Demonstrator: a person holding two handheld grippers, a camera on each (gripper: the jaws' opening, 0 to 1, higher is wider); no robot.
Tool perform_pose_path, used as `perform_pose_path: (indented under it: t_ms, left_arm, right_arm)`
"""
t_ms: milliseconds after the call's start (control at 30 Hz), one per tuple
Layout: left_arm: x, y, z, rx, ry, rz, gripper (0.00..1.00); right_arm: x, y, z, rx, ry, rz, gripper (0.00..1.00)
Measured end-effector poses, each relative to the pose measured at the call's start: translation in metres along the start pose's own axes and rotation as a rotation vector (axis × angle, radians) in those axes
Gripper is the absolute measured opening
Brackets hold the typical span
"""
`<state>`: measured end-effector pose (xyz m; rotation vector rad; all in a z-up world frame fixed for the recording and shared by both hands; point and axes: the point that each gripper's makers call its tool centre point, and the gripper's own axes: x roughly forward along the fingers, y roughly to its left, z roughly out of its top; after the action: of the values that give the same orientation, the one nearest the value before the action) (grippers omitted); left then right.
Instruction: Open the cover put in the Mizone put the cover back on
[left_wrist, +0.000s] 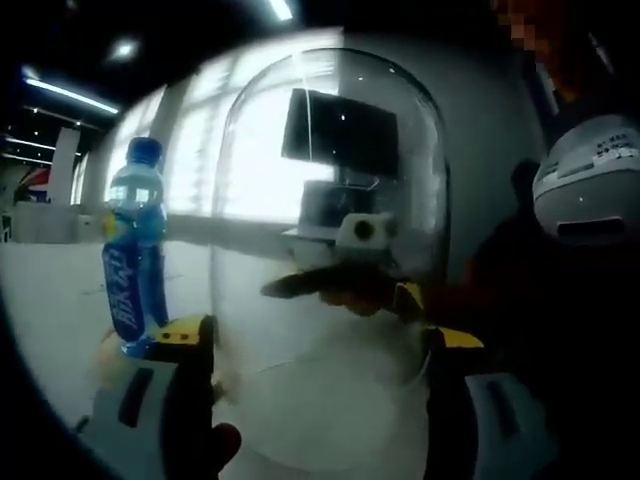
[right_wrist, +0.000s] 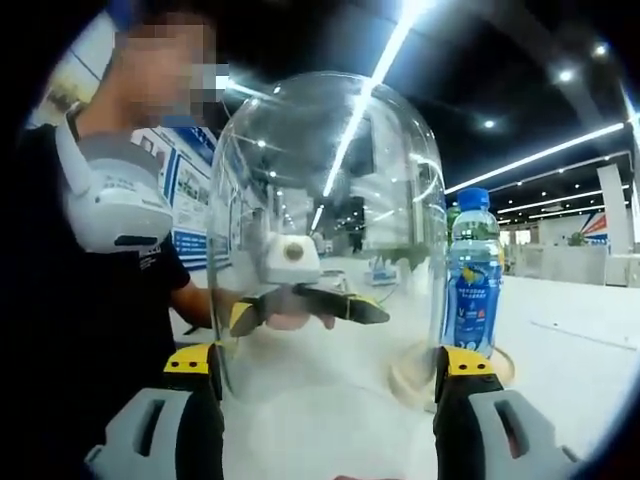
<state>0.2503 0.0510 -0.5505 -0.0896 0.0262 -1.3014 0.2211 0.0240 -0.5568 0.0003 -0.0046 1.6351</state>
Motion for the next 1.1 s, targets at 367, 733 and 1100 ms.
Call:
perform_pose_path:
  t_ms: [367,733,1100]
  left_arm:
    - [-0.0004,-0.0003,0.0002,0.004,-0.005,-0.002,0.78]
    - [-0.001,-0.0019,0.0013,0.007,-0.022,-0.013,0.76]
    - [-0.0002,-0.0032,0.0012,0.013,-0.011,-0.019,0.75]
  right_arm:
    - [0.002,0.0013,0.0001,-0.003,0.004,-0.006,0.81]
    - [0.0059,0.0029,0.0012,0.002,-0.006,0.012,0.83]
    - [0.0073,0.0045,0.0023,0.002,-0.001,0.021,0.85]
